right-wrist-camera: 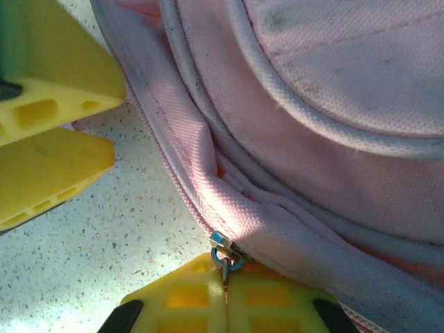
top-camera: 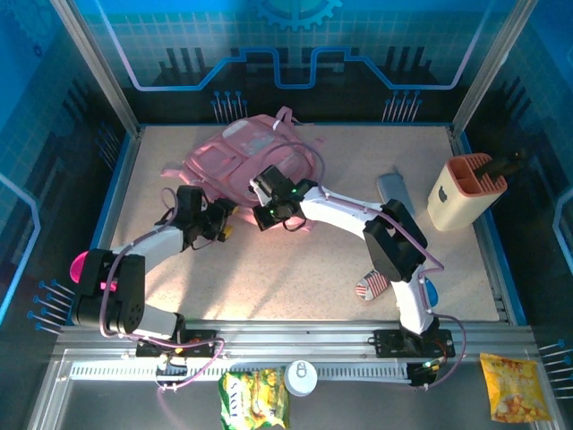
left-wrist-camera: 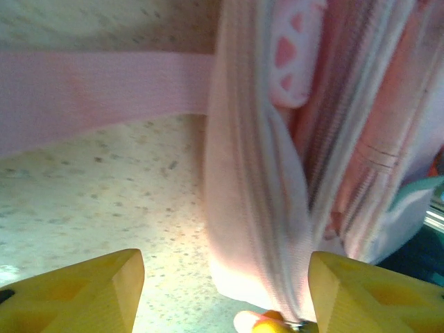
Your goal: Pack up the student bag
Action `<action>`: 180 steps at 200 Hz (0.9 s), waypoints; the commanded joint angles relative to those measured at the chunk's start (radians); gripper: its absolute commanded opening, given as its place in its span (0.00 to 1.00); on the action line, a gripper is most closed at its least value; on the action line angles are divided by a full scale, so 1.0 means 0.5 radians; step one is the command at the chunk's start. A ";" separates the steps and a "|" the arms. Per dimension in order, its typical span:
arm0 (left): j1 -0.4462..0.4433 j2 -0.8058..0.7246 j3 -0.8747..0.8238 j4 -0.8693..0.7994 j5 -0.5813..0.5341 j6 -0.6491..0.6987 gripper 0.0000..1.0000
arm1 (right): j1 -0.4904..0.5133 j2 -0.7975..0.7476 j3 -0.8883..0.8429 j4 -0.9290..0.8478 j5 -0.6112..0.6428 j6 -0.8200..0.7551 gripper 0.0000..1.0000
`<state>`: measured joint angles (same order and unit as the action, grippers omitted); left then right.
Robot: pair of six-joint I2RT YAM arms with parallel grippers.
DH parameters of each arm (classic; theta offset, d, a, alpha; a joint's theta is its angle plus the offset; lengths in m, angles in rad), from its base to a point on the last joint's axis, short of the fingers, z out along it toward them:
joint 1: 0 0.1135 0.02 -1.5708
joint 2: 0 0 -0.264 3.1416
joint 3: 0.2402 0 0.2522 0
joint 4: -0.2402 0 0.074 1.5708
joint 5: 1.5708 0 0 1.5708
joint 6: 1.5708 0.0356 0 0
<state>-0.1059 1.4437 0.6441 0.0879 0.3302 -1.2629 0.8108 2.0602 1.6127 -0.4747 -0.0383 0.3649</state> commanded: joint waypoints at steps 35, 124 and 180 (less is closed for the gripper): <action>-0.067 0.291 0.071 0.426 0.061 -0.196 0.56 | 0.031 -0.014 0.033 -0.038 -0.089 0.037 0.00; -0.069 0.335 0.121 0.304 -0.004 -0.104 0.14 | -0.163 -0.300 -0.454 -0.038 0.301 0.045 0.01; -0.068 0.331 0.165 0.246 0.016 -0.064 0.13 | -0.263 -0.355 -0.532 -0.057 0.416 -0.004 0.06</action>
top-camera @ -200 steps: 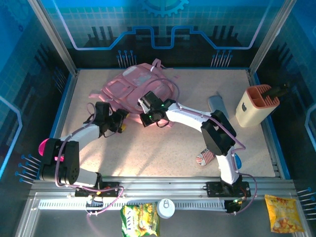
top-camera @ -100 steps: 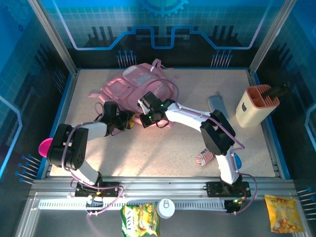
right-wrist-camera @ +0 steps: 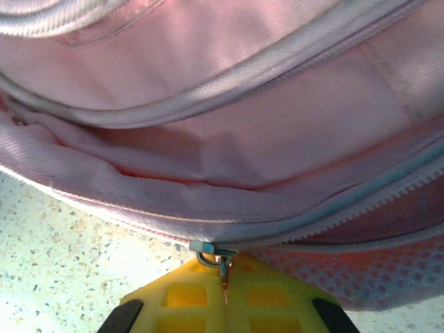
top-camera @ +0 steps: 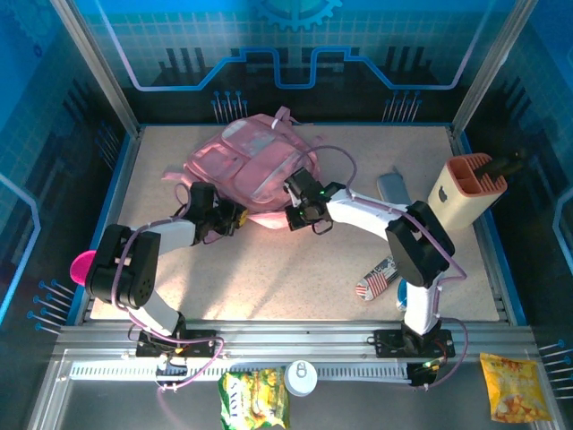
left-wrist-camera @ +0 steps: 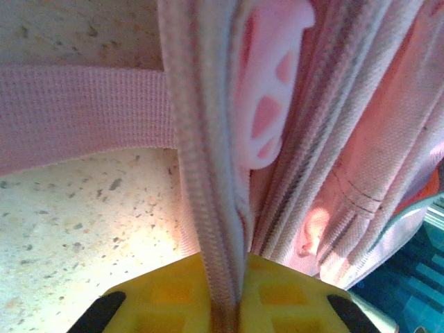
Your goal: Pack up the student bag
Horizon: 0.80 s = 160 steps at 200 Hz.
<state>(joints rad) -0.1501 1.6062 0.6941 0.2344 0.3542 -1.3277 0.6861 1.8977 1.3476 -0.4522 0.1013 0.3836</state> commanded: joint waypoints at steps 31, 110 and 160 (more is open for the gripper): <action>0.018 0.012 0.078 -0.047 -0.009 0.061 0.13 | 0.029 0.037 0.099 -0.097 0.129 -0.104 0.16; 0.018 0.018 0.106 -0.076 0.015 0.075 0.13 | 0.039 0.154 0.190 -0.096 0.177 -0.111 0.21; 0.021 0.018 0.122 -0.112 0.001 0.097 0.13 | 0.041 0.076 0.133 -0.117 0.333 -0.089 0.06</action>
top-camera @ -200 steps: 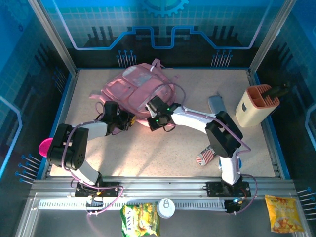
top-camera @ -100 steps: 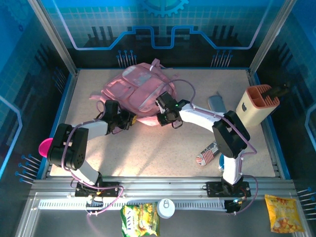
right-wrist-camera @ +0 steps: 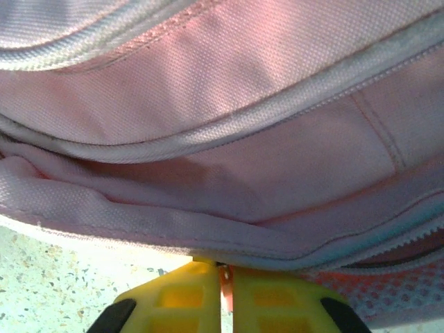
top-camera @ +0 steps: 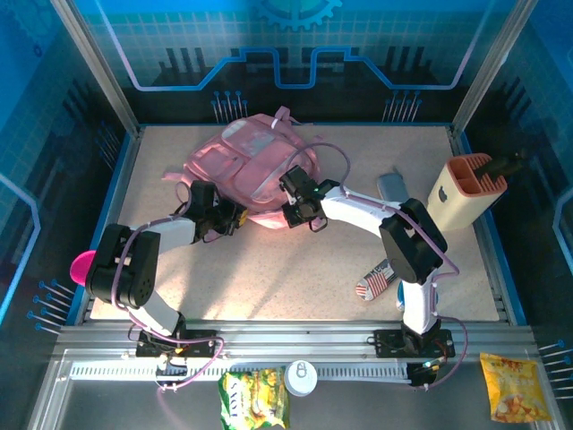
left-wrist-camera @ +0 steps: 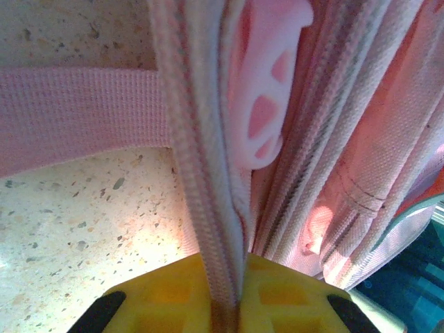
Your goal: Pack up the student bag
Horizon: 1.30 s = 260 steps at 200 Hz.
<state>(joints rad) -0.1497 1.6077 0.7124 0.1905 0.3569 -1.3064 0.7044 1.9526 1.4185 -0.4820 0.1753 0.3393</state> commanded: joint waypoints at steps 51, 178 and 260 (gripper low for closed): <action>0.020 0.018 0.086 -0.058 0.009 0.100 0.10 | -0.080 -0.132 0.036 -0.385 0.510 -0.011 0.05; 0.020 0.003 0.047 -0.064 0.035 0.124 0.10 | -0.231 0.084 0.152 -0.336 -0.029 -0.326 0.20; 0.015 0.017 0.107 -0.157 0.028 0.221 0.10 | -0.403 -0.217 -0.069 -0.317 0.368 -0.066 0.01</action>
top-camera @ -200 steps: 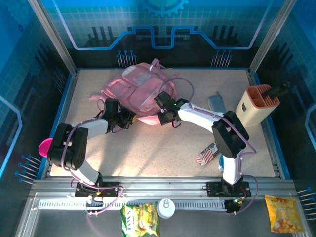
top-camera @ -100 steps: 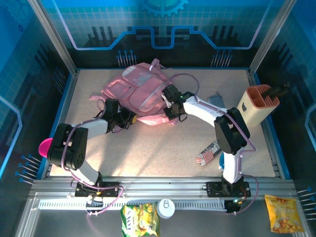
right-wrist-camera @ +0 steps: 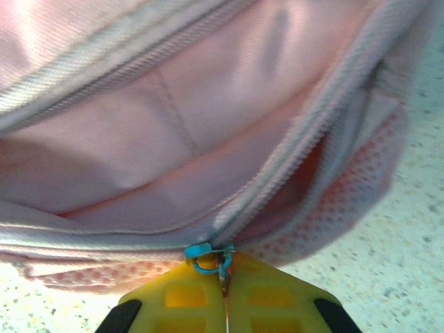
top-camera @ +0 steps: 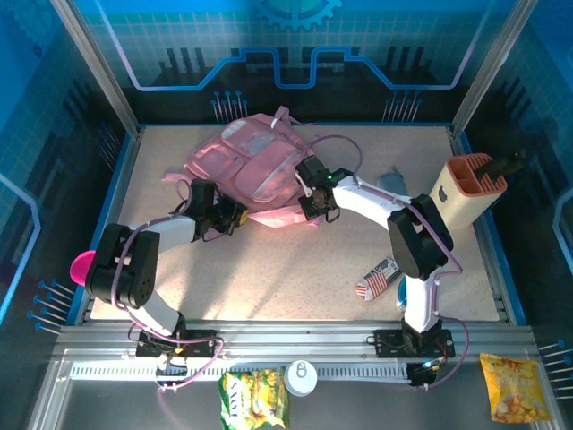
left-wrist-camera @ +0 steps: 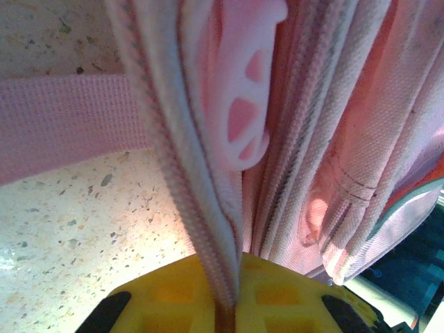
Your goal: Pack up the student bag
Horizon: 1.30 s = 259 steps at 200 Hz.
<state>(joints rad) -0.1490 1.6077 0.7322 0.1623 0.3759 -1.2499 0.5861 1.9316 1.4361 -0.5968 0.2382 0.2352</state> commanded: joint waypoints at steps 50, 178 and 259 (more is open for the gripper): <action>-0.012 0.262 0.425 -0.363 -0.001 0.391 0.10 | -0.144 -0.350 -0.276 -0.103 -0.310 0.029 0.00; 0.354 0.011 0.445 -0.772 -0.194 0.610 0.46 | 0.430 0.043 0.150 0.191 -0.982 0.236 0.00; 0.104 -0.367 0.186 -0.981 -0.080 0.283 0.67 | 0.493 0.215 0.346 0.179 -1.013 0.264 0.00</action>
<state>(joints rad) -0.0444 1.4364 0.8326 -0.2760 0.3119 -1.0454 0.8165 2.0235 1.5677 -0.5220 -0.2295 0.3599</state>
